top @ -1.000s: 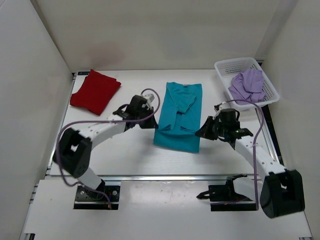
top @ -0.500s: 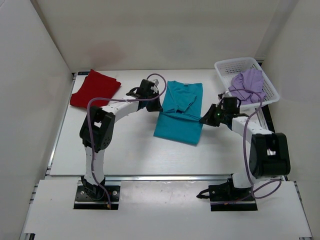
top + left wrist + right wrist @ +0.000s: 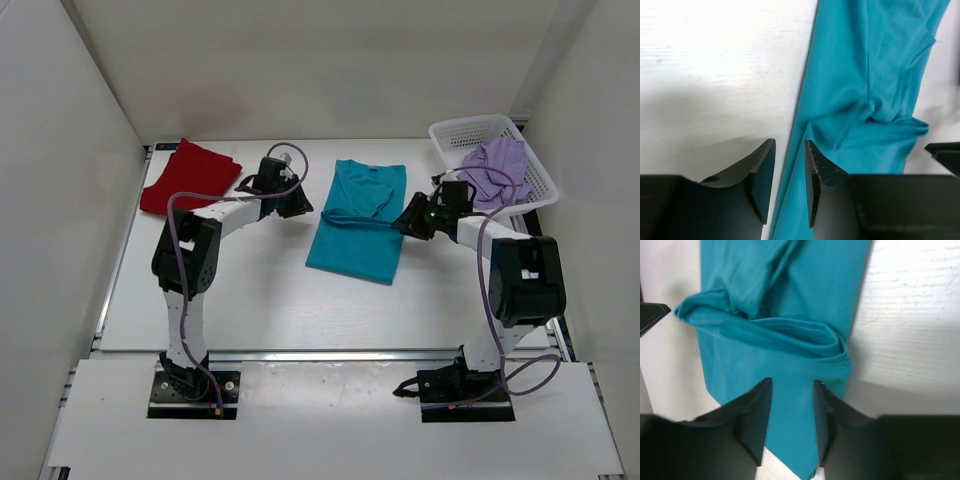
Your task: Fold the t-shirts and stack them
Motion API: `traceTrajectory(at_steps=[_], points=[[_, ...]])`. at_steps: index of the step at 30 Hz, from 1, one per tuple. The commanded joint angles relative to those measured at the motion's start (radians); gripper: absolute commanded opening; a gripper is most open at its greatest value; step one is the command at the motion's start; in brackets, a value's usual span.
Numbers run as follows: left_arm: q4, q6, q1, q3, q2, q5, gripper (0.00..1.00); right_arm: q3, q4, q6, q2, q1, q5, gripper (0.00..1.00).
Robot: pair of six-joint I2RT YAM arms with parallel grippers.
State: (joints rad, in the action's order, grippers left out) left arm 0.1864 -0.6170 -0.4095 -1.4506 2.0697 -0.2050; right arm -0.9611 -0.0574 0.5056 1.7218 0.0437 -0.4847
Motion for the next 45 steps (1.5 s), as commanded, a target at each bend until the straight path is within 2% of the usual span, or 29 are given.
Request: traceTrajectory(at_steps=[1,3,4,6,8,9,14,17,20,24,26,30,34,38,45], points=[[-0.117,-0.036,-0.005,0.079,-0.181,-0.004,0.39,-0.007,0.036,-0.010,-0.116,0.001,0.018,0.39],[-0.160,-0.041,-0.044,0.198,-0.233,-0.002,0.37,0.024,0.028,-0.009,-0.198,0.012,0.070,0.42],[-0.206,-0.044,-0.075,0.234,-0.258,-0.008,0.36,0.047,0.040,-0.010,-0.208,0.024,0.081,0.40],[-0.263,-0.058,-0.115,0.333,-0.267,-0.013,0.35,0.094,0.051,-0.013,-0.249,0.048,0.086,0.27],[-0.291,-0.061,-0.143,0.358,-0.241,-0.023,0.34,0.114,0.053,-0.022,-0.246,0.099,0.074,0.05],[-0.291,-0.063,-0.140,0.360,-0.231,-0.017,0.34,0.117,0.051,-0.024,-0.240,0.111,0.072,0.01],[-0.306,-0.090,-0.100,0.398,-0.157,-0.068,0.30,0.108,0.074,-0.050,-0.180,0.171,0.048,0.00],[-0.341,-0.102,-0.104,0.479,-0.174,-0.082,0.30,0.001,0.036,-0.074,-0.093,0.189,0.031,0.01],[-0.392,-0.134,-0.121,0.617,-0.244,-0.085,0.30,-0.112,-0.033,-0.099,0.011,0.241,0.017,0.00],[-0.520,-0.210,-0.166,0.818,-0.377,-0.071,0.30,-0.100,0.043,-0.040,0.044,0.304,-0.028,0.00],[-0.535,-0.222,-0.157,0.851,-0.424,-0.076,0.31,-0.087,0.050,-0.036,0.044,0.331,-0.025,0.00],[-0.489,-0.211,-0.126,0.833,-0.520,-0.076,0.32,-0.045,0.050,-0.038,0.025,0.343,-0.040,0.00],[-0.435,-0.185,-0.140,0.748,-0.557,-0.037,0.34,0.068,0.103,-0.030,-0.103,0.321,-0.037,0.00],[-0.435,-0.208,-0.109,0.600,-0.442,-0.140,0.33,0.249,0.163,0.033,-0.261,0.277,-0.025,0.00],[-0.389,-0.195,-0.032,0.425,-0.240,-0.158,0.31,0.452,0.218,0.056,-0.401,0.179,-0.074,0.00]])
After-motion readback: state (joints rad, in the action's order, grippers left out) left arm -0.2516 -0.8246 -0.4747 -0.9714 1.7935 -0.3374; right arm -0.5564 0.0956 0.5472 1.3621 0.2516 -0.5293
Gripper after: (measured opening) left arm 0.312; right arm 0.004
